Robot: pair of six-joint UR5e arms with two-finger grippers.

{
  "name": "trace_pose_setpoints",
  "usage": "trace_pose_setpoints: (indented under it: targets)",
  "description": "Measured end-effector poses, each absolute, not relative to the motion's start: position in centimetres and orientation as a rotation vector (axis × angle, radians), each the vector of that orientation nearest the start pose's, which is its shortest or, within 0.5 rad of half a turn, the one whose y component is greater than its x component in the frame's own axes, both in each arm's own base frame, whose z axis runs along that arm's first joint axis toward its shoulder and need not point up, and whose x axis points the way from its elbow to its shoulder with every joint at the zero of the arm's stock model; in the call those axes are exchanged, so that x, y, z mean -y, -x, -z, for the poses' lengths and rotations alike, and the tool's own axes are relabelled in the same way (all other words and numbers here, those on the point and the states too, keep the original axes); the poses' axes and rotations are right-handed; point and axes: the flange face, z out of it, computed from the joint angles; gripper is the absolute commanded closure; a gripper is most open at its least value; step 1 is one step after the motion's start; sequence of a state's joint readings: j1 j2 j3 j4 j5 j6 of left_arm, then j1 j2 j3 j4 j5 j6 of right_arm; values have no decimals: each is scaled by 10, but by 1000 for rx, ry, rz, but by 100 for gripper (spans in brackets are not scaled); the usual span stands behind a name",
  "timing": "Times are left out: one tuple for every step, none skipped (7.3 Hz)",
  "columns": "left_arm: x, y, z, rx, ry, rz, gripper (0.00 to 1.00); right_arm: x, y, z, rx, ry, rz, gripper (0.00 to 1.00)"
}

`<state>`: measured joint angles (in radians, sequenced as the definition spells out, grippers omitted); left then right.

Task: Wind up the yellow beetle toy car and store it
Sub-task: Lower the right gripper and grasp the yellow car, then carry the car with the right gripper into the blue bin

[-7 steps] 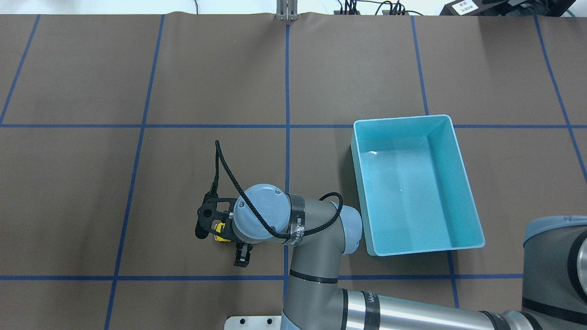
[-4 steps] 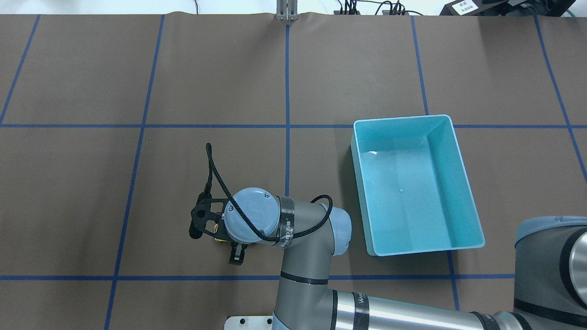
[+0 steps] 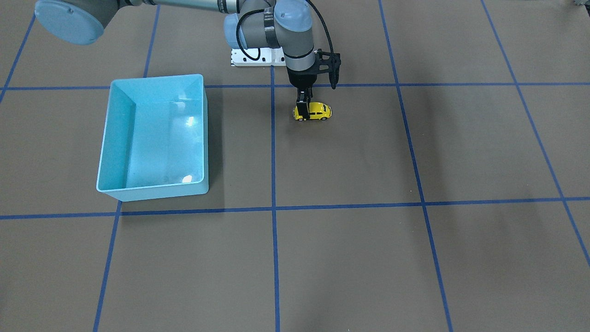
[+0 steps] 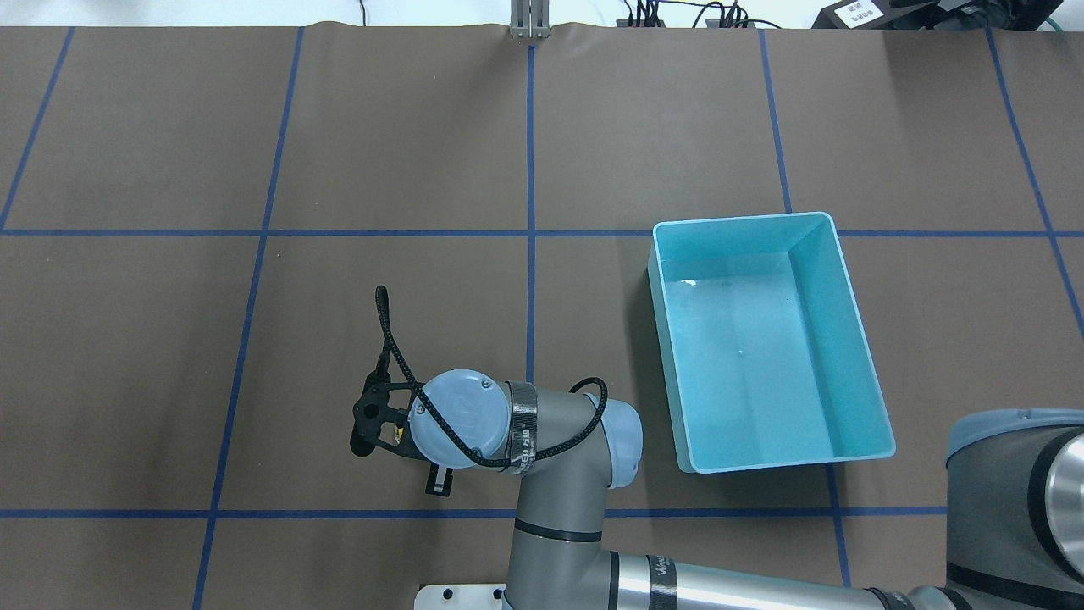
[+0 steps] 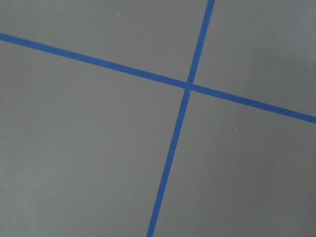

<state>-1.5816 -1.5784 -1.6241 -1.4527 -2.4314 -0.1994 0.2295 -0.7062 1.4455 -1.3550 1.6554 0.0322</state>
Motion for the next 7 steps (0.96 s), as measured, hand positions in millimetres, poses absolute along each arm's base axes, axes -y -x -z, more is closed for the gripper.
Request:
trace_pose_setpoints:
  targets:
    - [490,63,-634,-853,135,222,0,293,704,-148,717,-743,1240,100]
    - [490,63,-634,-853,136,222,0,292,704,-144,721,-746,1238,100]
    - [490,63,-634,-853,136,222,0,293,701,-139,727,-750,1234,100]
    - [490,63,-634,-853,135,222,0,297,692,-130,730,-747,1231,100]
    - [490,63,-634,-853,135,222,0,304,666,-117,733,-729,1230,100]
    - [490,63,-634,-853,135,222,0,305,624,-111,735,-698,1231,100]
    - [490,63,-634,-853,136,222,0,304,576,-123,727,-670,1226,100]
